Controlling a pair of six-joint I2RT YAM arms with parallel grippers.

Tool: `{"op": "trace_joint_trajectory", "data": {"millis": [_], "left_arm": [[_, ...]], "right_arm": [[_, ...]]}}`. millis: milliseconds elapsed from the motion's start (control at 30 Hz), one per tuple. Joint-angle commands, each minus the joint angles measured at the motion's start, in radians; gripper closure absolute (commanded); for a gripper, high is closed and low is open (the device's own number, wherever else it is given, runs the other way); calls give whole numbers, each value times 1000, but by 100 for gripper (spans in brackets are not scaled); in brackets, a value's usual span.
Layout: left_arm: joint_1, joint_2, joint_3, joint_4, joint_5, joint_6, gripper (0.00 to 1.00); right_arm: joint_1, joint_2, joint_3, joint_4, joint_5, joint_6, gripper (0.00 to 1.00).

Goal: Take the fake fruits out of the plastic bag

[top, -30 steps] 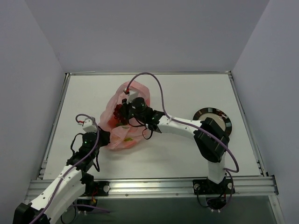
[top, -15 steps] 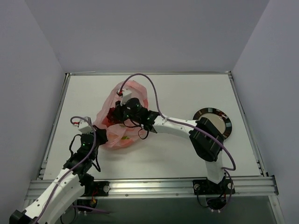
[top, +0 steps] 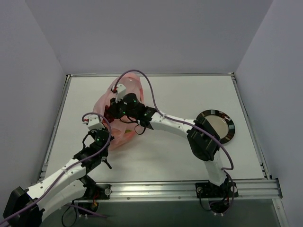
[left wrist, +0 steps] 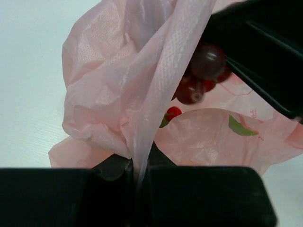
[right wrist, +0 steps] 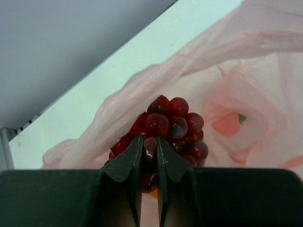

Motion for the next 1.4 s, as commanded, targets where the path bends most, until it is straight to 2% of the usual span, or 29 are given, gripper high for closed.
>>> {"op": "trace_joint_trajectory", "data": {"millis": [0, 67, 200, 400, 500, 633, 700, 900, 1000, 1100, 1133, 1233, 1267, 1367], "left_arm": [[-9, 38, 28, 43, -68, -5, 98], [-9, 62, 36, 48, -68, -1, 98], [-9, 101, 33, 22, -86, -28, 98], [-6, 87, 5, 48, -70, -21, 98], [-5, 84, 2, 66, -44, -1, 98], [9, 75, -4, 92, 33, 19, 98], [21, 73, 3, 88, 87, 21, 98], [84, 29, -21, 98, 274, 32, 98], [123, -11, -30, 71, 311, 36, 98], [159, -54, -52, 61, 363, 50, 98], [164, -71, -62, 58, 378, 48, 98], [184, -83, -72, 66, 401, 50, 98], [193, -82, -75, 69, 415, 53, 98], [202, -53, -72, 89, 441, 55, 98]], "right_arm": [[-4, -168, -81, 18, 71, -51, 100], [-15, -229, -141, 32, 75, -37, 100], [-33, -277, -164, 87, -35, 13, 100], [-52, -349, -204, 144, -30, 78, 100], [-66, -414, -238, 181, -48, 108, 100], [-150, -502, -276, 309, -154, 205, 100], [-170, -547, -296, 314, -139, 208, 100], [-280, -804, -478, 224, -10, 179, 100], [-366, -941, -580, 150, 45, 169, 100], [-449, -1096, -679, 10, 180, 159, 100], [-467, -1125, -707, -20, 297, 158, 100], [-537, -1223, -805, -141, 465, 150, 100], [-552, -1243, -828, -164, 565, 155, 100], [-615, -1290, -916, -226, 709, 185, 100]]}}
